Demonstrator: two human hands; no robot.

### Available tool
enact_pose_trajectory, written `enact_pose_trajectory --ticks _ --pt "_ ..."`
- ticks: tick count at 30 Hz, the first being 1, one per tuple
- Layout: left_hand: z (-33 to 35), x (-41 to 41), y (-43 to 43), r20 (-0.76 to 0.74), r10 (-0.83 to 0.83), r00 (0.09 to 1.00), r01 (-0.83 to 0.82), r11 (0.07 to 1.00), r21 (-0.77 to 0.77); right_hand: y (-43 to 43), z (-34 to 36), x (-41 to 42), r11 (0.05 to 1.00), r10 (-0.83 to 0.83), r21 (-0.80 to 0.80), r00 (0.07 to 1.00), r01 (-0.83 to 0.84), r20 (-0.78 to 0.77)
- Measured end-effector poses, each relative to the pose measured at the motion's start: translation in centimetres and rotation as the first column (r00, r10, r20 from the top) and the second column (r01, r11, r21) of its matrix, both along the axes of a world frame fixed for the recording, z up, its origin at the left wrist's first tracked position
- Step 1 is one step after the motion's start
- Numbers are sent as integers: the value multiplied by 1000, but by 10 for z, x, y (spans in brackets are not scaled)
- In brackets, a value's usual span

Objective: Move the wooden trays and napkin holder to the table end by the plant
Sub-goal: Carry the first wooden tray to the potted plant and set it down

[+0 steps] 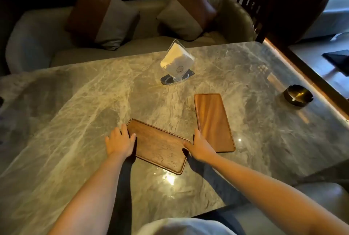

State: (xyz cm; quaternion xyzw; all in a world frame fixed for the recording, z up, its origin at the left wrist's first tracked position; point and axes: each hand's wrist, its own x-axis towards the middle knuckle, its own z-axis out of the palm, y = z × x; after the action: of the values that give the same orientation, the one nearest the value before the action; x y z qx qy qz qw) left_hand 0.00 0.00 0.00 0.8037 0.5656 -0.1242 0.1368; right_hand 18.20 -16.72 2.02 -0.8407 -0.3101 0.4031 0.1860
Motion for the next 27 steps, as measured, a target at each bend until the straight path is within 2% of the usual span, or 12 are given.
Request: enact_pose_trajectory --ticks 4,10,16,19,23,27 --pt "-5 -13 19 -52 17 998 -19 999 -46 3 -11 -8 985 -140 -115 987 130 -83" --pt "-13 -14 38 -94 -28 995 18 995 -96 16 -21 -19 941 -304 -198 942 273 -144" --pt "-17 -11 49 -58 -60 997 50 987 -150 26 -33 -23 929 -320 -216 945 299 -65" --pt "-20 -19 59 -10 -37 999 34 980 -194 31 -36 -26 935 -303 -210 951 285 -61" --pt "-18 -39 74 -23 -1 1000 -5 965 -261 50 -36 -31 937 -289 -224 954 266 -76" --pt "-11 -75 91 21 91 996 -82 959 -271 87 -31 -43 968 -182 -184 982 169 -54"
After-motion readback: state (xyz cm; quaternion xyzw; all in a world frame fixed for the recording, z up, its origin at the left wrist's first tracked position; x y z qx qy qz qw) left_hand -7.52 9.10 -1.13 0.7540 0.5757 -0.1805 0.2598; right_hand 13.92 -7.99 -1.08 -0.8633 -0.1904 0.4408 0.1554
